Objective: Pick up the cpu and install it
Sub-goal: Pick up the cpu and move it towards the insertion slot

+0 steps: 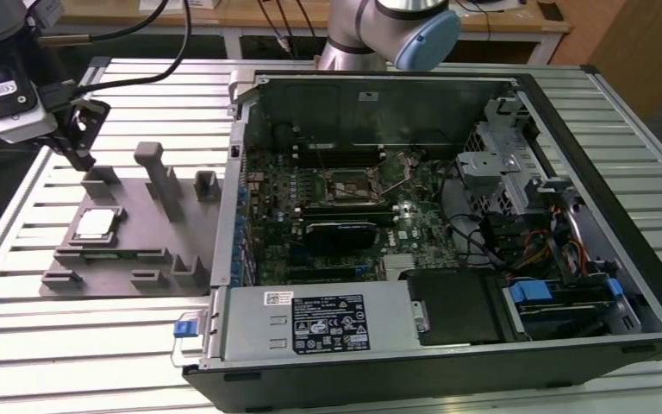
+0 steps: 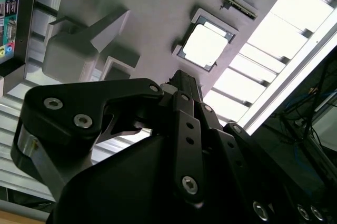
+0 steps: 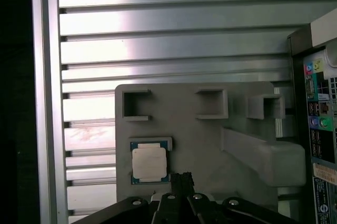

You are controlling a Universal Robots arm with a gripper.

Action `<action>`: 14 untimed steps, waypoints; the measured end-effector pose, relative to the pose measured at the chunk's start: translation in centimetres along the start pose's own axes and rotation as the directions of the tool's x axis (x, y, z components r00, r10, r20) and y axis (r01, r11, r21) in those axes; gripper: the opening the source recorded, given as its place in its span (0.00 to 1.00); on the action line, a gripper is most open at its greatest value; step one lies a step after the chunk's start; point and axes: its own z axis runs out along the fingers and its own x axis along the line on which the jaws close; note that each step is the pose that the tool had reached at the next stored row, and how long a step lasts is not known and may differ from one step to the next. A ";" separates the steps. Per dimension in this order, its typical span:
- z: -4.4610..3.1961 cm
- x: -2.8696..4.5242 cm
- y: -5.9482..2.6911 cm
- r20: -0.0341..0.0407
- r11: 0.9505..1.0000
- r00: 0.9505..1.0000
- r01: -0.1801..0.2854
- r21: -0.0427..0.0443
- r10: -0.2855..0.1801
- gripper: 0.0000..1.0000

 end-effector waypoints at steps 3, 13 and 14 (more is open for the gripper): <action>0.11 0.13 -0.02 0.000 1.000 1.000 0.000 0.000 0.000 0.11; 0.61 0.48 -0.08 0.000 1.000 1.000 0.000 0.000 0.000 0.11; 0.72 0.50 -0.09 0.000 1.000 1.000 0.000 0.000 0.000 0.11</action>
